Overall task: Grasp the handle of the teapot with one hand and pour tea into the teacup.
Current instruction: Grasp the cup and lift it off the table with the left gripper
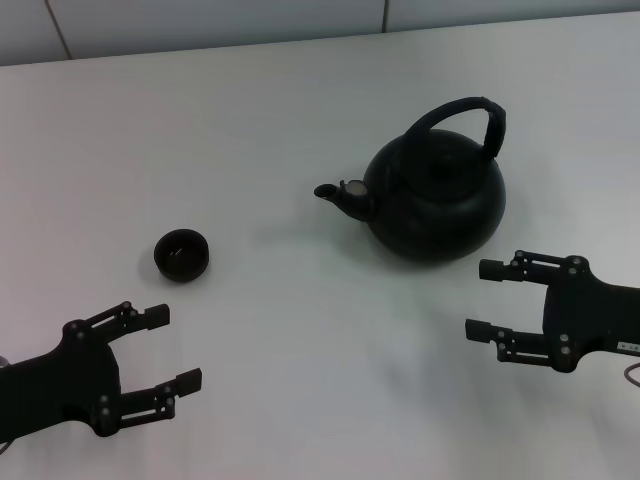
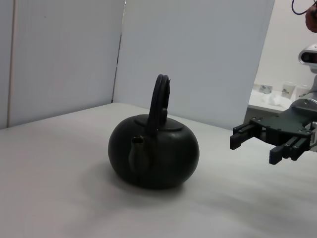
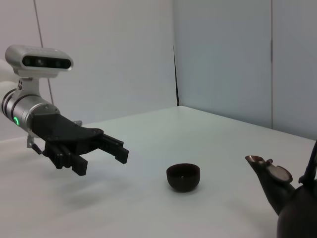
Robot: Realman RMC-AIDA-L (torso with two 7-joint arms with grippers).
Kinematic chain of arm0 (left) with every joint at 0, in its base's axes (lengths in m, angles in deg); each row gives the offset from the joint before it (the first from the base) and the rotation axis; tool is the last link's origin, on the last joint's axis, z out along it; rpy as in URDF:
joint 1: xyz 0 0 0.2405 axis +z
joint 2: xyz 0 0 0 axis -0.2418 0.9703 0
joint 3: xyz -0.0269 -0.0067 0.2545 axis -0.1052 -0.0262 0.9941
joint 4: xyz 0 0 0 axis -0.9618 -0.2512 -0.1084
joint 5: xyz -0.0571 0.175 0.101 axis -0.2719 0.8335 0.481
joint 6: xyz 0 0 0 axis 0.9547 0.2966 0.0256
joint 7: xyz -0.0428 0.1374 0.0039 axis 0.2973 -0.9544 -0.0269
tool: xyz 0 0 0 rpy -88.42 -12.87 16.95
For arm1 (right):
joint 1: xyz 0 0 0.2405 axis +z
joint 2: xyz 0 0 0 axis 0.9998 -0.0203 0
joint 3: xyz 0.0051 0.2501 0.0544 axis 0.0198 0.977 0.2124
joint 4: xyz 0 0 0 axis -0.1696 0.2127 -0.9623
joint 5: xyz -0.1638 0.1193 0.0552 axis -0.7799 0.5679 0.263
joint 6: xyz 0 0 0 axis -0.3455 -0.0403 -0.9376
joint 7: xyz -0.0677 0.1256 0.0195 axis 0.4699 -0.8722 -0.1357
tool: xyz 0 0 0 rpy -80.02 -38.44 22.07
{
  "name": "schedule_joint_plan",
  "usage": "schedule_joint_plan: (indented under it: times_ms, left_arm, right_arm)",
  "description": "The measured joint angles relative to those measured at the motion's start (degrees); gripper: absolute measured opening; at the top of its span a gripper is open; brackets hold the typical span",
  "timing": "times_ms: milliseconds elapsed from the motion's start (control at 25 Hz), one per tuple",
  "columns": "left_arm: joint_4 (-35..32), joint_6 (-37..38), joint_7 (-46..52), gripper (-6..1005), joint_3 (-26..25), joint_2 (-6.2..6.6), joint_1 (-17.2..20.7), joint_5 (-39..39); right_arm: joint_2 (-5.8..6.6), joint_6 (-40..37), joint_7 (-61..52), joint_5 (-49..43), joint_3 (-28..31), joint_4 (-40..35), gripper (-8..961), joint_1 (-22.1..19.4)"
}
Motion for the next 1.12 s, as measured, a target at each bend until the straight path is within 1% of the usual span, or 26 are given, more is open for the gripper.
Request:
schedule_joint_plan:
  times_ms: [520,880,920,1000,1040,1120]
  left_arm:
    - [0.00,-0.01,0.00,860,0.32,-0.42,0.02,-0.02]
    - [0.48,0.03,-0.17,861,-0.15,-0.96,0.39,-0.49]
    - [0.52,0.03,-0.70,861,-0.53,-1.26,0.61,-0.58]
    - [0.55,0.03,-1.22,861,-0.85,-1.43,0.77,-0.66]
    - [0.61,0.04,-2.15,861,-2.27,-1.72,0.91,-0.77]
    - [0.64,0.04,-2.43,861,-3.20,-1.83,0.93,-0.82]
  right_arm:
    - [-0.01,0.69,-0.01,-0.04,-0.12,0.55,711,0.56]
    - [-0.02,0.80,-0.01,-0.04,0.22,1.05,710,0.68]
    - [-0.02,0.81,-0.01,-0.04,0.31,1.05,710,0.67]
    - [-0.01,0.81,-0.01,-0.04,0.32,1.06,710,0.67]
    - [-0.01,0.81,0.00,-0.01,0.37,1.09,710,0.66]
    - [-0.01,0.81,0.01,0.14,0.42,1.14,710,0.66]
